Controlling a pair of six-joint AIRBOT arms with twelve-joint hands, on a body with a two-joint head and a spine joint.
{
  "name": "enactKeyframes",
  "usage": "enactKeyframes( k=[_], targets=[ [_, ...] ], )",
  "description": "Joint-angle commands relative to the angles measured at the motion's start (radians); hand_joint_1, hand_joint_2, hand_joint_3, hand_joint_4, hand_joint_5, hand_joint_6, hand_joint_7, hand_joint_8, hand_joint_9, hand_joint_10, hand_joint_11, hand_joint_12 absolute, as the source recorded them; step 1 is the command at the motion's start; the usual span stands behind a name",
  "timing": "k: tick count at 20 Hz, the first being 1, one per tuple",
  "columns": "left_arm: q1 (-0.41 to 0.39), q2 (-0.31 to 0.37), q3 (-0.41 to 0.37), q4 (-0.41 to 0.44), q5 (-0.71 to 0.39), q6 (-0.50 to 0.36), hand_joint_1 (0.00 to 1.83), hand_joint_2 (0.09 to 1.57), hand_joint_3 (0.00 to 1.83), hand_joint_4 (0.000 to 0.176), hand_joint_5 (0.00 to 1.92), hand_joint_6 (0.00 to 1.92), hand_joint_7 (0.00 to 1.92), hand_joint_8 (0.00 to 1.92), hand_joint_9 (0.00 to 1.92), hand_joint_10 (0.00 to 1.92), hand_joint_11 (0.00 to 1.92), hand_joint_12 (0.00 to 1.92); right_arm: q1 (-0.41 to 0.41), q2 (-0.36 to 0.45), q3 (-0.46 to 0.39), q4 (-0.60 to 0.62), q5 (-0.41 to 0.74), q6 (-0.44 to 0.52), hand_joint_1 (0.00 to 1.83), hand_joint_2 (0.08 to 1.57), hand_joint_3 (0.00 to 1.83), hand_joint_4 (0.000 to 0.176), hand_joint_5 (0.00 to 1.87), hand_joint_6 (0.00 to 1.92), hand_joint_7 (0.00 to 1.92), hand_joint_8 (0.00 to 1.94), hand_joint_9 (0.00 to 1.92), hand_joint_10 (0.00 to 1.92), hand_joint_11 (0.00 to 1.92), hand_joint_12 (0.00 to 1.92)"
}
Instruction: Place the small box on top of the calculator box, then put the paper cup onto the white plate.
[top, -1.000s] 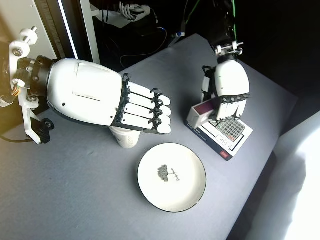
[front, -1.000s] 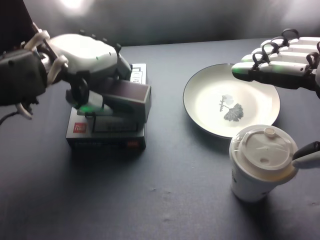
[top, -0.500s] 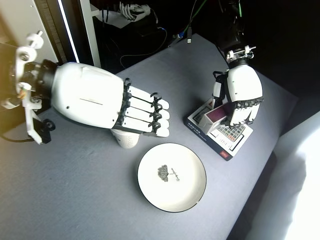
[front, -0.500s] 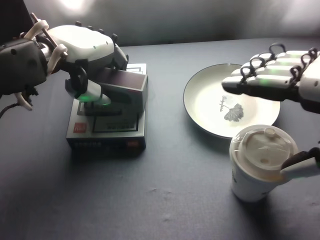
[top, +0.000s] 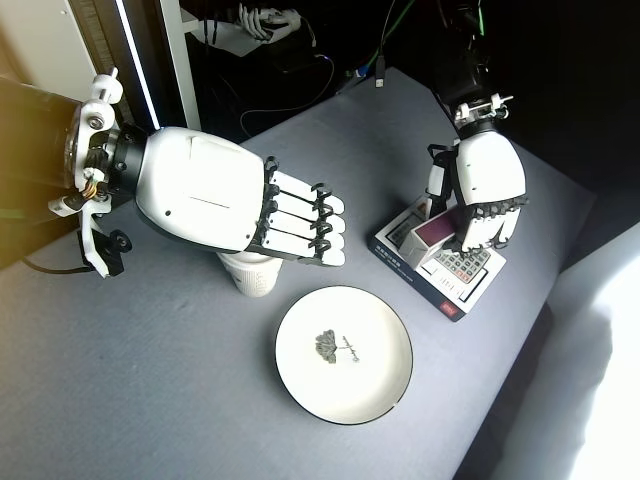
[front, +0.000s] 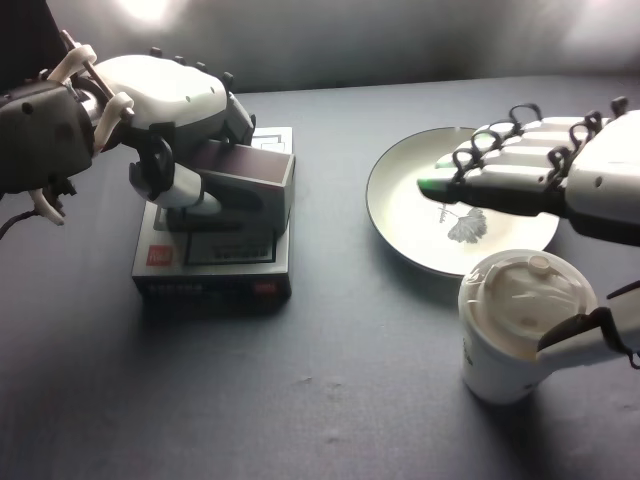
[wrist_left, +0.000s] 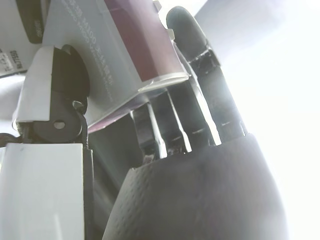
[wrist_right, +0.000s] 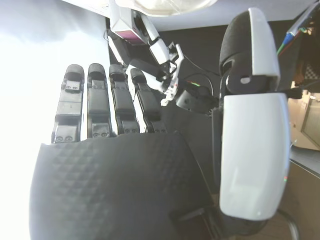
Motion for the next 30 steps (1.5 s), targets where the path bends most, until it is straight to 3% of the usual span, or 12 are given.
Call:
enactKeyframes(
  k=[1,3,4,6,7,8,10,14,22,25,28,30],
  targets=[
    [-0.004,0.01,0.007,0.007,-0.091,0.001,1.22,1.16,0.0,0.0,0.87,1.0,0.94,1.22,0.86,0.84,0.61,1.21,0.003,0.009,-0.001,0.018,0.095,-0.003,0.77,0.98,0.01,0.0,0.0,0.0,0.0,0.0,0.0,0.0,0.0,0.0],
    [-0.001,0.01,0.007,0.006,-0.09,0.001,1.2,1.21,0.0,0.0,0.73,1.21,0.89,1.3,0.75,0.82,0.44,1.28,-0.001,0.006,-0.001,0.018,0.095,-0.009,0.84,0.95,0.0,0.0,0.0,0.0,0.0,0.0,0.0,0.0,0.0,0.0],
    [0.001,0.01,0.006,0.004,-0.09,0.001,1.2,1.2,0.0,0.0,0.71,1.25,0.93,1.21,0.74,0.69,0.4,1.25,-0.003,0.005,-0.001,0.018,0.095,-0.013,0.78,0.96,0.0,0.0,0.0,0.0,0.0,0.0,0.0,0.0,0.0,0.0],
    [0.001,0.01,0.005,0.002,-0.09,0.001,1.18,1.22,0.0,0.0,0.68,1.32,0.89,1.25,0.72,0.54,0.36,1.19,-0.005,0.004,-0.001,0.018,0.095,-0.021,0.77,0.96,0.0,0.0,0.0,0.0,0.0,0.0,0.0,0.0,0.0,0.0],
    [0.0,0.01,0.005,0.002,-0.09,0.001,1.1,1.17,0.0,0.0,0.65,0.62,0.75,0.64,0.7,0.43,0.3,1.11,-0.006,0.004,-0.001,0.018,0.096,-0.022,0.79,0.95,0.0,0.0,0.0,0.0,0.0,0.0,0.0,0.0,0.0,0.0],
    [0.0,0.01,0.005,0.002,-0.09,0.001,1.07,1.15,0.0,0.0,0.74,0.26,0.81,0.31,0.72,0.35,0.29,1.07,-0.006,0.003,-0.001,0.018,0.099,-0.022,0.8,0.95,0.0,0.0,0.0,0.0,0.0,0.0,0.0,0.0,0.0,0.0],
    [0.0,0.011,0.004,0.002,-0.09,-0.001,1.04,1.13,0.0,0.0,0.76,0.03,0.84,0.04,0.73,0.16,0.26,0.97,-0.006,0.001,-0.001,0.018,0.101,-0.022,0.83,0.94,0.0,0.0,0.0,0.0,0.0,0.0,0.0,0.0,0.0,0.0],
    [-0.001,0.013,0.003,-0.002,-0.09,-0.002,0.84,1.12,0.0,0.0,0.53,0.0,0.61,0.0,0.59,0.0,0.12,0.83,-0.007,-0.004,-0.001,0.018,0.107,-0.026,0.82,0.94,0.0,0.0,0.0,0.0,0.0,0.0,0.0,0.0,0.0,0.0],
    [-0.011,0.026,-0.012,-0.018,-0.09,-0.001,0.53,1.07,0.0,0.0,0.24,0.0,0.29,0.0,0.32,0.0,0.0,0.66,-0.029,-0.039,0.0,0.018,0.084,-0.005,0.87,0.9,0.0,0.0,0.0,0.0,0.0,0.0,0.0,0.0,0.0,0.0],
    [-0.013,0.04,-0.031,-0.062,-0.09,0.032,0.44,1.05,0.0,0.0,0.25,0.01,0.3,0.01,0.31,0.01,0.01,0.62,-0.035,-0.044,0.001,0.018,0.084,-0.005,0.88,0.83,0.0,0.0,0.0,0.0,0.0,0.0,0.0,0.0,0.0,0.0],
    [-0.026,0.083,-0.074,-0.174,-0.086,0.13,0.41,1.05,0.0,0.0,0.24,0.0,0.29,0.0,0.29,0.0,0.0,0.57,-0.044,-0.063,0.012,0.018,0.082,-0.005,0.87,0.83,0.0,0.0,0.0,0.0,0.0,0.0,0.0,0.0,0.0,0.0],
    [-0.032,0.113,-0.105,-0.19,-0.086,0.146,0.41,1.03,0.0,0.0,0.27,0.0,0.32,0.0,0.32,0.0,0.01,0.61,-0.055,-0.075,0.023,0.018,0.078,-0.004,0.89,0.86,0.0,0.0,0.0,0.0,0.0,0.0,0.0,0.0,0.0,0.0]
  ],
)
